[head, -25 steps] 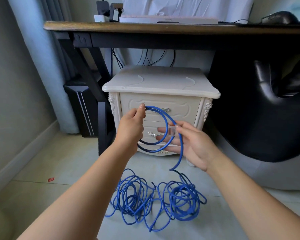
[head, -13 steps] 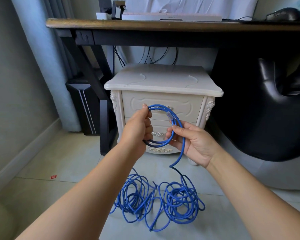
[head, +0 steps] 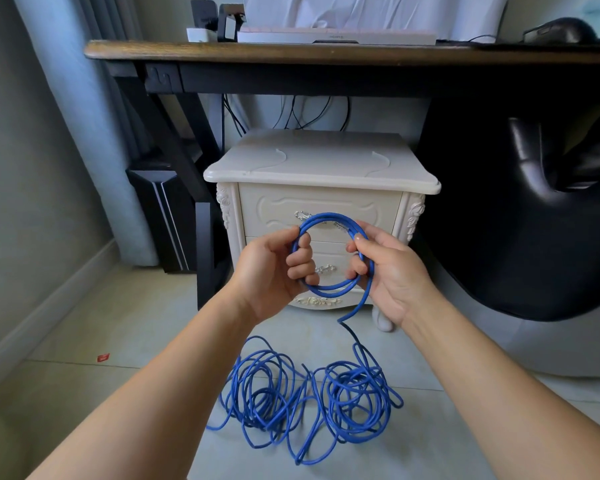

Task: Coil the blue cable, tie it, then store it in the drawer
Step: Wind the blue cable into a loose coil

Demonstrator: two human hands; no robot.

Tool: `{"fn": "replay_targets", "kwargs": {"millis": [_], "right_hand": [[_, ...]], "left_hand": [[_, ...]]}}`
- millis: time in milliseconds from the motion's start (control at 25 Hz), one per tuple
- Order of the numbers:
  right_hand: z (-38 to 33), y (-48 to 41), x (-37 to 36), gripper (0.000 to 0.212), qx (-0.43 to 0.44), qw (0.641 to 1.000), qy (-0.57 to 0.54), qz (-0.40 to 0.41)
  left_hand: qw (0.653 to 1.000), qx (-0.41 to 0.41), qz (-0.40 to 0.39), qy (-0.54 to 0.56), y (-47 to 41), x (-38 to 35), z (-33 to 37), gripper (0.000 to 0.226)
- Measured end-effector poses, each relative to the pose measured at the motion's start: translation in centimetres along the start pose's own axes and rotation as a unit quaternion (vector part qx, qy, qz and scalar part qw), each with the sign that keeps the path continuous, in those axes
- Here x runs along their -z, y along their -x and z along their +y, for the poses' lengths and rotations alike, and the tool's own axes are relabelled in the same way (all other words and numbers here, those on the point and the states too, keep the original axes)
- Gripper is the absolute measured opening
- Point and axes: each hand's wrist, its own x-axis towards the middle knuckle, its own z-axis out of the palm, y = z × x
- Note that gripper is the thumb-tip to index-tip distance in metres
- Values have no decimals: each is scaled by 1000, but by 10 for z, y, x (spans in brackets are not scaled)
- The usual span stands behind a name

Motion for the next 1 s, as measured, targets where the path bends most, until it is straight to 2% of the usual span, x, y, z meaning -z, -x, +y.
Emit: {"fn": "replay_targets", "kwargs": {"millis": [160,240,320,400,480,520,600,680,760,840,920,1000], "right_hand": [[1,-1,-1,21,48,983,177,-13],[1,1,-2,18,66,957,283,-21],[2,2,-4,19,87,921,378,-28],[2,2,-6,20,100,900,424,-32],[2,1,-8,24,99,908,407,-32],[1,0,-9,28,89,918,385,-31],[-3,-1,-8,37,51,941,331,-44],[-7,0,-1,39,-1,957,276,-89],[-8,2,9,27,-66,955,249,-144],[-4,6,17,16,-116,953,230,-160],[0,6,17,15,-108,967,180,-145],[0,6,13,16,-71,983,108,-128]], "left_hand": [[991,1,39,-131,0,-6,0,25],[966,-23,60,-251,0,-9,-3,33],[917,-70,61,-388,1,-16,-5,39],[847,-118,80,-512,0,-20,-7,41],[794,-147,99,-582,-5,-21,-7,39],[786,-148,104,-592,-7,-19,-8,39],[796,-143,108,-578,-10,-14,-9,39],[822,-143,114,-539,-9,-8,-9,40],[864,-141,127,-466,-7,-3,-6,43],[911,-129,133,-368,-7,-1,-3,43],[945,-124,109,-283,-5,-2,-2,40],[961,-120,55,-244,-2,-5,-1,36]]}}
